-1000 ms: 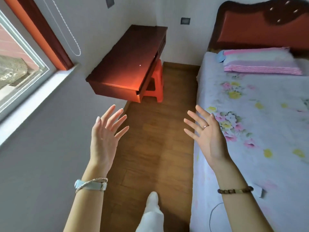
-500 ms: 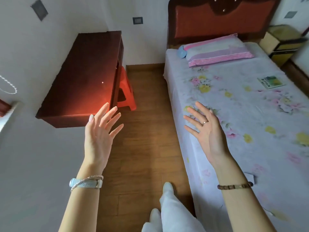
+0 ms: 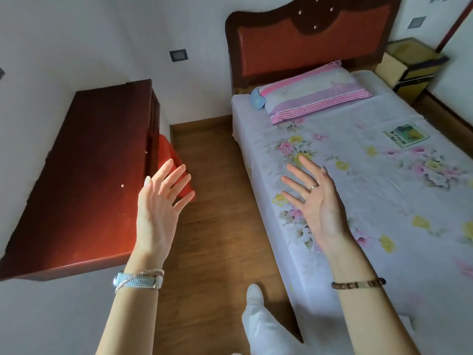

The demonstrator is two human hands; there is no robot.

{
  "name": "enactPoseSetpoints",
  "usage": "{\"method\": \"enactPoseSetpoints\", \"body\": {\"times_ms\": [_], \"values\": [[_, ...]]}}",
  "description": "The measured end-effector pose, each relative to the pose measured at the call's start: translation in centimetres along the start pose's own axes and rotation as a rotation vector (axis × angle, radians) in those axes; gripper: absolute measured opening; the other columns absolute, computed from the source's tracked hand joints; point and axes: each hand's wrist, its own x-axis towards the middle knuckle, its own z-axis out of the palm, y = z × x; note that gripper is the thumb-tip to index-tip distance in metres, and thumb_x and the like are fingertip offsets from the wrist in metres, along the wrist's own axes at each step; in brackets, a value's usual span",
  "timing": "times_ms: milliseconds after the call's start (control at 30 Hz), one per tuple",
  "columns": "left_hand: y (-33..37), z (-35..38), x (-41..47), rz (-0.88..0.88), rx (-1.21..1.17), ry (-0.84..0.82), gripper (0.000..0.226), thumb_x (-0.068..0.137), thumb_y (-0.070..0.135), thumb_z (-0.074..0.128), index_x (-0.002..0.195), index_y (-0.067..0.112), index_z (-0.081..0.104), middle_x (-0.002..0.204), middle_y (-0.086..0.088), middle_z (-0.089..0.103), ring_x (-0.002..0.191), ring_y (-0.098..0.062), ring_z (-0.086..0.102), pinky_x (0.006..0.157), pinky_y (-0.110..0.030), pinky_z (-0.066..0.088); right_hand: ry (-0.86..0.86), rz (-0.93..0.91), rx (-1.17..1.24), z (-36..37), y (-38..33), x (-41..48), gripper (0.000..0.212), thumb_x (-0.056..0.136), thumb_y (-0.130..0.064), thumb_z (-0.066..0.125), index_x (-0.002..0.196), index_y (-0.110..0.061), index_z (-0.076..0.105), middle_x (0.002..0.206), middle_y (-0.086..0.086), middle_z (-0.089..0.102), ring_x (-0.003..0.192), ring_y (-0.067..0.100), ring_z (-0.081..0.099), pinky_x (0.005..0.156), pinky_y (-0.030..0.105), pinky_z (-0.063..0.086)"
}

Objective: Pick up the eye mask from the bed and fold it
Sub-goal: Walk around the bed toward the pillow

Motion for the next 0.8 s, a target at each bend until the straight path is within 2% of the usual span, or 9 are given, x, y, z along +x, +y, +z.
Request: {"method": "enactPoseSetpoints", "body": {"times_ms": [333, 500, 800], "values": [[0.4, 2.0, 13.3, 0.031, 0.015, -0.036, 0.063, 0.094, 0.051, 0.026, 0.147, 0.02, 0.04, 0.149, -0.004, 0.051, 0.133, -0.02, 0.053, 0.11, -0.049, 0.041, 0.027, 0.002, 0.026, 0.7, -1.9, 12.4, 0.048, 0.098, -0.049, 0.034, 0.138, -0.029, 0.053, 0.14, 0.001, 0.061, 0.126, 0.02, 0.061, 0.106, 0.046, 0.045], [-0.5, 2.4, 20.7, 0.003, 0.014, -0.051, 0.064, 0.095, 0.051, 0.026, 0.148, 0.018, 0.039, 0.148, -0.005, 0.052, 0.133, -0.022, 0.053, 0.111, -0.05, 0.039, 0.093, 0.025, 0.014, 1.2, -1.8, 18.6, 0.041, 0.104, -0.042, 0.028, 0.132, -0.032, 0.057, 0.14, 0.001, 0.06, 0.125, 0.02, 0.061, 0.109, 0.05, 0.042], [-0.1, 1.2, 38.2, -0.033, -0.018, -0.132, 0.07, 0.094, 0.048, 0.029, 0.151, 0.009, 0.033, 0.15, -0.013, 0.049, 0.134, -0.026, 0.052, 0.113, -0.057, 0.035, 0.209, 0.031, 0.063, 5.9, -2.5, 32.9, 0.039, 0.106, -0.035, 0.028, 0.128, -0.029, 0.06, 0.136, 0.002, 0.063, 0.124, 0.024, 0.061, 0.104, 0.042, 0.046]]}}
